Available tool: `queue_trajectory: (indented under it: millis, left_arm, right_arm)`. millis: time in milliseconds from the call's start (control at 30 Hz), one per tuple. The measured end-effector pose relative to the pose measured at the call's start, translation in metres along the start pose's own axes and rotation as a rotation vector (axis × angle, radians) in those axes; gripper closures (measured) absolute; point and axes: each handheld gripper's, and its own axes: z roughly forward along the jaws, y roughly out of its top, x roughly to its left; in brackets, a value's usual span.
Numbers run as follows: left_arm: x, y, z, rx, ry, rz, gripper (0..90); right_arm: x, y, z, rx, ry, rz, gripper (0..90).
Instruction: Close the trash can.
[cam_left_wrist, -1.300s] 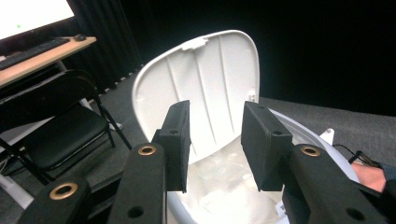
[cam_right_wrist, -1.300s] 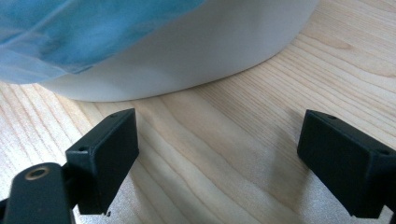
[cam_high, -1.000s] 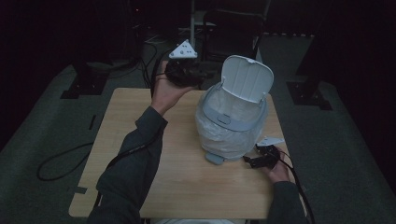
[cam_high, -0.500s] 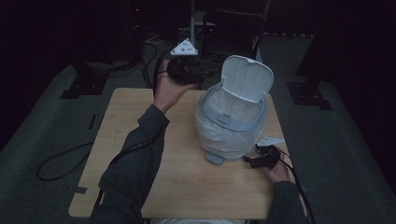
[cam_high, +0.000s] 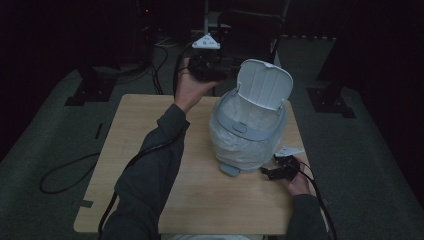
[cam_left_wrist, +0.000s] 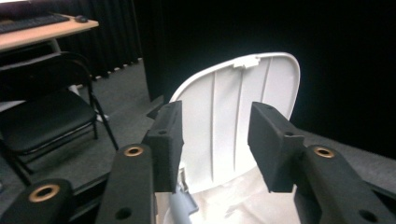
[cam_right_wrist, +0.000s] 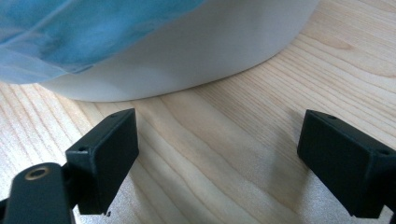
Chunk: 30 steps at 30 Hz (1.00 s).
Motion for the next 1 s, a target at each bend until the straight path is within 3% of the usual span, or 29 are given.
queue_trajectory:
  millis: [167, 267, 367, 467, 667, 767, 1000]
  left_arm:
    - [-0.001, 0.009, 0.011, 0.020, 0.011, 0.005, 60.4]
    - [0.000, 0.013, 0.018, -0.004, -0.001, -0.028, 62.6]
    - [-0.002, 0.015, 0.024, -0.014, -0.005, -0.024, 64.2]
    - [-0.004, 0.019, 0.028, -0.030, 0.014, -0.012, 70.7]
    - [-0.005, 0.027, 0.040, -0.060, 0.019, -0.030, 84.1]
    - [-0.005, 0.031, 0.049, -0.052, 0.025, -0.035, 90.0]
    - [-0.011, 0.039, 0.074, 0.003, 0.035, -0.018, 90.0]
  right_arm:
    - [0.000, 0.000, 0.000, 0.000, 0.003, -0.002, 11.7]
    - [0.000, 0.000, 0.000, 0.000, 0.003, -0.002, 11.7]
    - [0.000, 0.000, 0.000, 0.000, 0.004, -0.002, 11.7]
    - [0.000, 0.000, 0.000, 0.000, 0.003, -0.003, 11.7]
    - [0.000, 0.000, 0.000, 0.001, 0.002, -0.001, 11.7]
    - [0.000, 0.000, 0.000, 0.000, 0.002, -0.001, 11.7]
    - [0.000, 0.000, 0.000, 0.001, 0.003, -0.001, 11.7]
